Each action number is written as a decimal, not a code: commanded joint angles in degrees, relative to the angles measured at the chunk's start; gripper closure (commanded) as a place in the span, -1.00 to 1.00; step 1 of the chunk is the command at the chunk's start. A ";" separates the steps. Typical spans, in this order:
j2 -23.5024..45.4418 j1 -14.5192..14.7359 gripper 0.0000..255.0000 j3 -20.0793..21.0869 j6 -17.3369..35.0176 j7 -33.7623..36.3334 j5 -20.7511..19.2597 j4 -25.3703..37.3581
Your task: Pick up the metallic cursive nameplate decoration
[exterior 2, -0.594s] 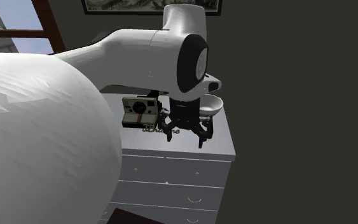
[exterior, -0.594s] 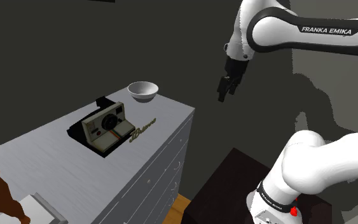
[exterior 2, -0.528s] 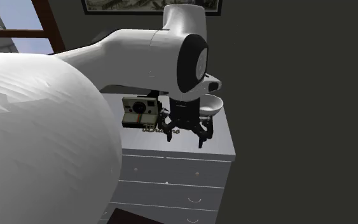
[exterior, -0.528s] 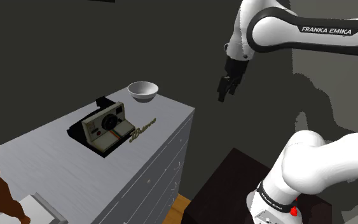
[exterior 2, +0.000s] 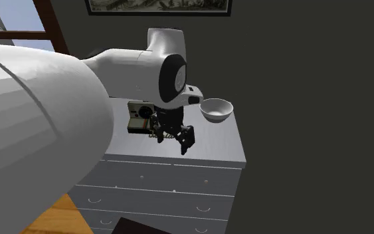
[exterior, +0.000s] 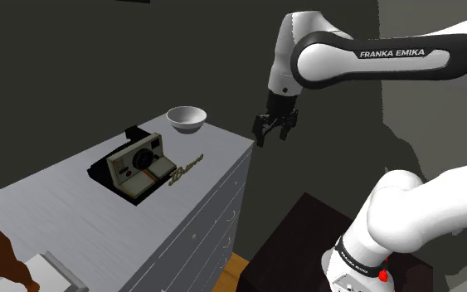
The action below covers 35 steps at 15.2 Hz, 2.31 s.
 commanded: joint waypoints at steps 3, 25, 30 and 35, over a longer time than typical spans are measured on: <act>6.42 -0.92 -1.00 4.78 4.73 12.29 3.28 1.73; 53.25 -2.36 -1.00 13.75 21.75 72.68 -2.41 33.14; 55.05 -2.11 -1.00 13.49 25.08 72.78 -2.97 31.54; 56.08 -2.00 1.00 13.34 26.78 72.83 -3.29 30.83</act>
